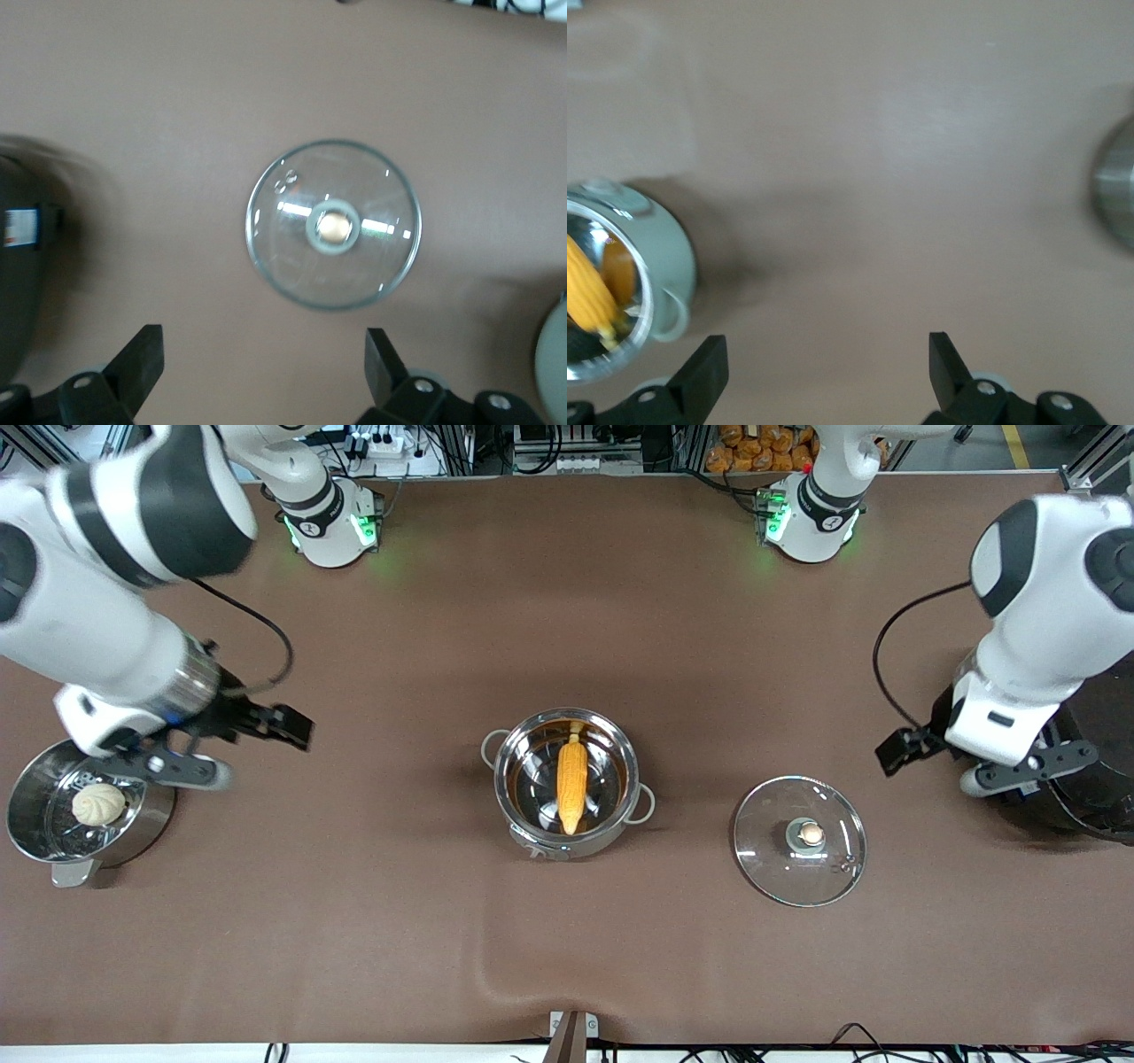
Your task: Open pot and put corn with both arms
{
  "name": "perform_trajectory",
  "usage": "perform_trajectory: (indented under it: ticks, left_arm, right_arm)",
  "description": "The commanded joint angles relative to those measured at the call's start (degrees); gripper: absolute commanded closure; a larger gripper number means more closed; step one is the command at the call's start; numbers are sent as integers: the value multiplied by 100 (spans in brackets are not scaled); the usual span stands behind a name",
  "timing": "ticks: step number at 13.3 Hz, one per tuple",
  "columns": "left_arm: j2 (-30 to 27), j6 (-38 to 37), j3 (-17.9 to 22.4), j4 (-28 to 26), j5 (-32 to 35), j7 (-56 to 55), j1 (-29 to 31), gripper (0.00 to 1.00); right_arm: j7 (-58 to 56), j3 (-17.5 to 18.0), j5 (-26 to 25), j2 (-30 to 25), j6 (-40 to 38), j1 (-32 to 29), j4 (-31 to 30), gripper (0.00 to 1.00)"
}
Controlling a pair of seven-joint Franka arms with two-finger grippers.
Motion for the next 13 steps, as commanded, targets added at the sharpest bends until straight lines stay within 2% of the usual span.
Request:
perform_trajectory:
  ticks: [1,4,6,8,11,13]
  left_arm:
    - [-526,-978,-16,305,-74,813,94,0]
    - [-544,-1903,-594,1123,-74,1263,628,0]
    - [-562,-2604,-693,1475,-380,1701,744,0]
    - [-684,-3081,-701,1591,-452,2247,701,0]
    - [-755,-3109,-684,1591,-461,2292,701,0]
    - [-773,-3109,-666,1582,-461,2249,701,0]
  right_arm:
    - [-568,142,-102,-617,-296,-492,-353,0]
    - [-1323,151,-93,-916,-612,-853,-353,0]
    - [-1431,142,-93,-1118,-770,-1055,-370,0]
    - [-1493,238,-40,-1452,-728,-1581,-755,0]
    - [-1938,283,-58,-1576,-544,-1969,-1116,0]
    - [-1968,291,-66,-1611,-437,-1988,-1144,0]
